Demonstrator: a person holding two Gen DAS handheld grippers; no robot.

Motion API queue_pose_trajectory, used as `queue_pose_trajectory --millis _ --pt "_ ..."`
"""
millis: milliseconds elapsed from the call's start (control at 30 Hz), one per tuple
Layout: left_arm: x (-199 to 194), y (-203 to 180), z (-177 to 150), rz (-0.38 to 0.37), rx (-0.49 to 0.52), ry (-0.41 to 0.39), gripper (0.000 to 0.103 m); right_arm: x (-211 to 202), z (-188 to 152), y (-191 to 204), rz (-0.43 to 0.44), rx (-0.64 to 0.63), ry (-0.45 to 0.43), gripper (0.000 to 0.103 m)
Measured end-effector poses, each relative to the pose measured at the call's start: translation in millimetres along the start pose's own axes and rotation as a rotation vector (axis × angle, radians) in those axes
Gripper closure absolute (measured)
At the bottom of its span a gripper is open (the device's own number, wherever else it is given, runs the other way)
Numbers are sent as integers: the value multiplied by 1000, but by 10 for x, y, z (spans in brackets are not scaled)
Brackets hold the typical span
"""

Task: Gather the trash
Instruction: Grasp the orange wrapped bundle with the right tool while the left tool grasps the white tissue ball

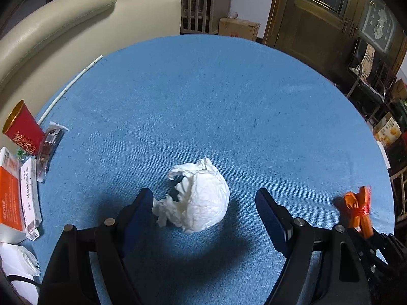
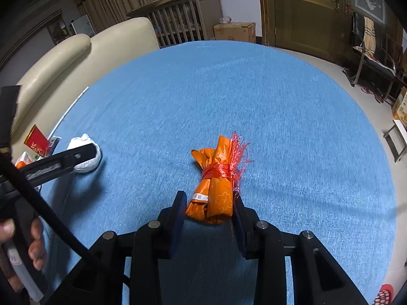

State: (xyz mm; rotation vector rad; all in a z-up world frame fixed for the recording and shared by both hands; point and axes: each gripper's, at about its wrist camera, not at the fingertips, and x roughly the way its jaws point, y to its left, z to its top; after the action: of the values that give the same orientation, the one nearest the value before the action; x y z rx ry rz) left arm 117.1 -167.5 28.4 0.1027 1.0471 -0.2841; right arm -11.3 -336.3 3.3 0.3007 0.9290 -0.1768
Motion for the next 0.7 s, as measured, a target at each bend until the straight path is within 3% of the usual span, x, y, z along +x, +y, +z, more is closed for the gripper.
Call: queue_pose_trajectory --millis 200,233,300,400,700 --pt "83 6 -27 2 15 13 22 -40 -39 -1 8 3 -1 66" --pt "98 13 -22 -8 20 13 37 -39 -41 3 9 4 1 66" --pt "105 41 -20 14 37 13 55 -41 -43 -4 13 6 5 66" --pt "66 110 -34 -15 28 17 65 -42 -54 -3 17 8 8 66" --pt "-311 340 -369 -55 -2 -20 68 -185 -126 53 38 7 5 66"
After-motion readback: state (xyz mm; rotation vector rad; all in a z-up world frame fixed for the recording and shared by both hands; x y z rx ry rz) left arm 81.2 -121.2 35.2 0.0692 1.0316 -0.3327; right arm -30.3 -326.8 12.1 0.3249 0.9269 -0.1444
